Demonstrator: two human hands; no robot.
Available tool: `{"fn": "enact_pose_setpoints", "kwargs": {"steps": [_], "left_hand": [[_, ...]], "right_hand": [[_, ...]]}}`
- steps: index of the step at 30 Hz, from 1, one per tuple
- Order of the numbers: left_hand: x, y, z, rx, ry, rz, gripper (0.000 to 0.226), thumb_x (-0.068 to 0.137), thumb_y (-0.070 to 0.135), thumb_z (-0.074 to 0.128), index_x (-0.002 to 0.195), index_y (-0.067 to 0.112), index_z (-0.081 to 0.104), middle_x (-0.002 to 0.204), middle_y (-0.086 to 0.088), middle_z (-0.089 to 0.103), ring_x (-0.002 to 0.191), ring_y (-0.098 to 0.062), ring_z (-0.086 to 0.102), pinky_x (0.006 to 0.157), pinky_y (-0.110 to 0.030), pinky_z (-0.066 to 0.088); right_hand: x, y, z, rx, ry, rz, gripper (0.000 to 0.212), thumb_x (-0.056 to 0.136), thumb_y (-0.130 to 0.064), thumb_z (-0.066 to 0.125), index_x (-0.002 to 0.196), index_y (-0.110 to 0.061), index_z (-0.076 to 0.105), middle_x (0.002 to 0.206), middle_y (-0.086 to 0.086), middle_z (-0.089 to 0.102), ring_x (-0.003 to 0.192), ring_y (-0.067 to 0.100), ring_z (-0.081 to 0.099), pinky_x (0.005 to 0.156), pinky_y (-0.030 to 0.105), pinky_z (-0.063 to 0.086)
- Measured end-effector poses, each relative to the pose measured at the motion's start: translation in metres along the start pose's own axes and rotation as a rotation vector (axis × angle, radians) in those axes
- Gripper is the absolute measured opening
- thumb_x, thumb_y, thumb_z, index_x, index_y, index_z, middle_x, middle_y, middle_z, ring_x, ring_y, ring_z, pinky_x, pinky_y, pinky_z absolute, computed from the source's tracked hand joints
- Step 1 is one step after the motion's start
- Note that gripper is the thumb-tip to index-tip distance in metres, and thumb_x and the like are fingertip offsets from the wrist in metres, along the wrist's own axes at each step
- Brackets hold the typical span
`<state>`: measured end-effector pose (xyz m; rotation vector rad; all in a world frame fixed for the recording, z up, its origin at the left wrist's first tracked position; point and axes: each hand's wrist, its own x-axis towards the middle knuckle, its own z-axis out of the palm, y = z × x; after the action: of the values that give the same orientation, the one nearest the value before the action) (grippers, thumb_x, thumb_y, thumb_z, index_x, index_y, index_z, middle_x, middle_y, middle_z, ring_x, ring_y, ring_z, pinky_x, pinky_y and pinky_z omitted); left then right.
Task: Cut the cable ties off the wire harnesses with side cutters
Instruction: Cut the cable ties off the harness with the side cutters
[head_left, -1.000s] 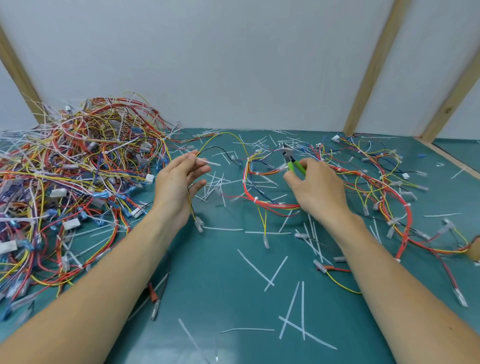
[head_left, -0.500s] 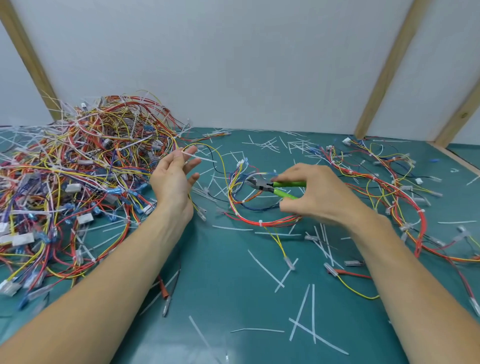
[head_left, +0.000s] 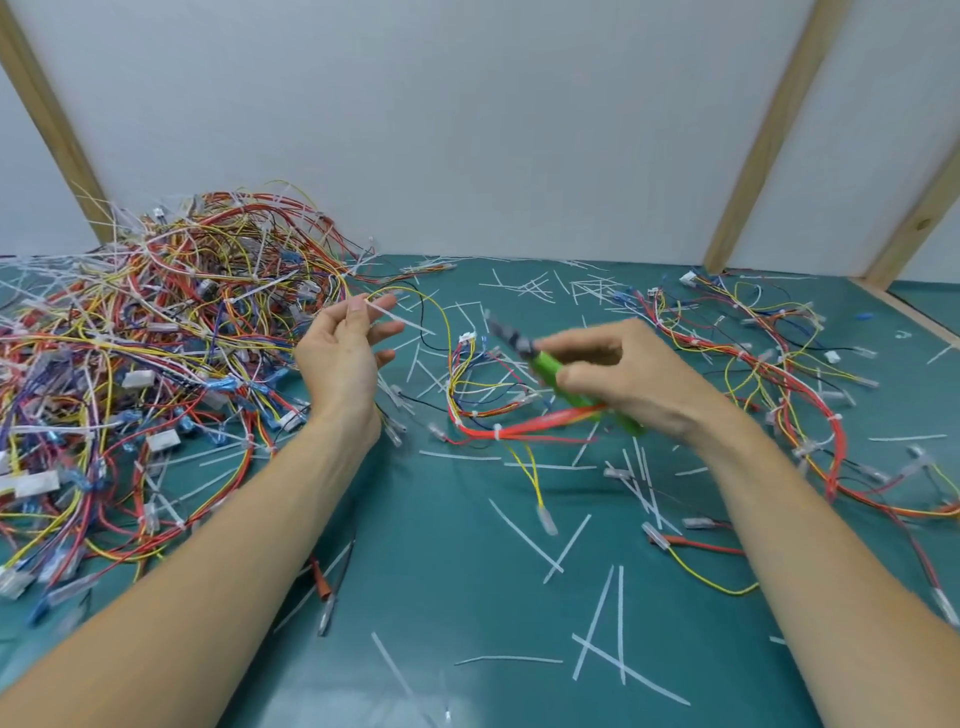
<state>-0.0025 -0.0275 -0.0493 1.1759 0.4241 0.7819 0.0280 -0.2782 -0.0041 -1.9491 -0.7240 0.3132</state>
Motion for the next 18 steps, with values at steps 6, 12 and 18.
{"fn": "enact_pose_setpoints", "kwargs": {"steps": [6, 12, 18], "left_hand": [[-0.007, -0.002, 0.004, 0.146, -0.151, -0.004, 0.015, 0.102, 0.017, 0.057, 0.088, 0.014, 0.063, 0.077, 0.005, 0.075, 0.058, -0.004, 0.065, 0.047, -0.015, 0.044], [-0.009, -0.011, 0.005, 0.408, -0.292, 0.125, 0.015, 0.099, 0.026, 0.063, 0.086, 0.021, 0.070, 0.059, 0.015, 0.053, 0.054, -0.004, 0.043, 0.053, -0.023, 0.035], [-0.019, -0.010, 0.009, 0.451, -0.449, 0.232, 0.016, 0.099, 0.026, 0.062, 0.085, 0.024, 0.069, 0.054, 0.023, 0.055, 0.050, 0.003, 0.044, 0.050, -0.011, 0.035]], "right_hand": [[0.013, -0.002, 0.008, 0.415, 0.579, -0.145, 0.022, 0.096, -0.004, 0.064, 0.114, -0.014, 0.074, 0.099, 0.001, 0.073, 0.095, 0.015, 0.063, 0.097, 0.039, 0.052], [0.016, -0.003, -0.002, 1.019, 0.734, -0.091, 0.027, 0.109, -0.025, 0.047, 0.098, -0.010, 0.066, 0.089, 0.006, 0.066, 0.084, 0.018, 0.066, 0.081, 0.034, 0.060], [0.015, -0.003, 0.012, 1.281, 0.401, 0.107, 0.043, 0.111, -0.035, 0.031, 0.107, -0.007, 0.063, 0.094, 0.009, 0.067, 0.084, 0.021, 0.065, 0.081, 0.035, 0.056]]}}
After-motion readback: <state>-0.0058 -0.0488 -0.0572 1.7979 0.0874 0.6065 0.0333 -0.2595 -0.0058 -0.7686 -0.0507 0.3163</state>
